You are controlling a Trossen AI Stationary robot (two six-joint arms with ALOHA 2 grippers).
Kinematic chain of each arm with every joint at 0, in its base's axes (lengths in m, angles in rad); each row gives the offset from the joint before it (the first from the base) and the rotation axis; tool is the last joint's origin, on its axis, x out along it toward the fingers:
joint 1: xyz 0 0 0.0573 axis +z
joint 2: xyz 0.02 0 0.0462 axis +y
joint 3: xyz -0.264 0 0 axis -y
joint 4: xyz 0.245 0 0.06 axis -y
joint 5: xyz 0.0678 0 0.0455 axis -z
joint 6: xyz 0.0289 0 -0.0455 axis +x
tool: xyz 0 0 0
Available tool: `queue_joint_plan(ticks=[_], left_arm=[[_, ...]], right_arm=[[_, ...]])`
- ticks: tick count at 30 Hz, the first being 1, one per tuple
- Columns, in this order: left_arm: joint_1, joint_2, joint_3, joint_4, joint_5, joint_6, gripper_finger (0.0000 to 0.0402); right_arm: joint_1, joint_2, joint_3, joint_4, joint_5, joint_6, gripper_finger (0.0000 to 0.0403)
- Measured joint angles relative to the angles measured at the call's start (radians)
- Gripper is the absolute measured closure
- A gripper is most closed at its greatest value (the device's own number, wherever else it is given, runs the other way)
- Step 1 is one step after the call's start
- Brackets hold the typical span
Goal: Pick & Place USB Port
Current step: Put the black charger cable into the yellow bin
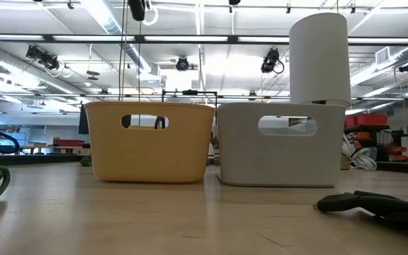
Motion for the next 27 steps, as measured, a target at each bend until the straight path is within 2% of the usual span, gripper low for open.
queue_joint_plan(ticks=[10, 23, 25, 27], left_arm=[[0.019, 0.002, 0.000, 0.019, 0.037, 0.000, 0.0220], [0.019, 0.093, 0.001, 0.047, 0.023, -0.027, 0.0221], [0.023, 0.096, 0.001, 0.053, 0.018, -0.027, 0.0230], [0.027, 0.099, 0.001, 0.048, 0.019, -0.027, 0.0258]], right_arm=[[-0.018, 0.019, 0.000, -0.047, 0.015, 0.000, 0.0388], [-0.033, 0.021, 0.000, -0.031, 0.005, 0.007, 0.0391], [-0.033, 0.021, 0.000, -0.031, 0.005, 0.007, 0.0391], [-0.033, 0.021, 0.000, -0.036, 0.005, 0.007, 0.0391]])
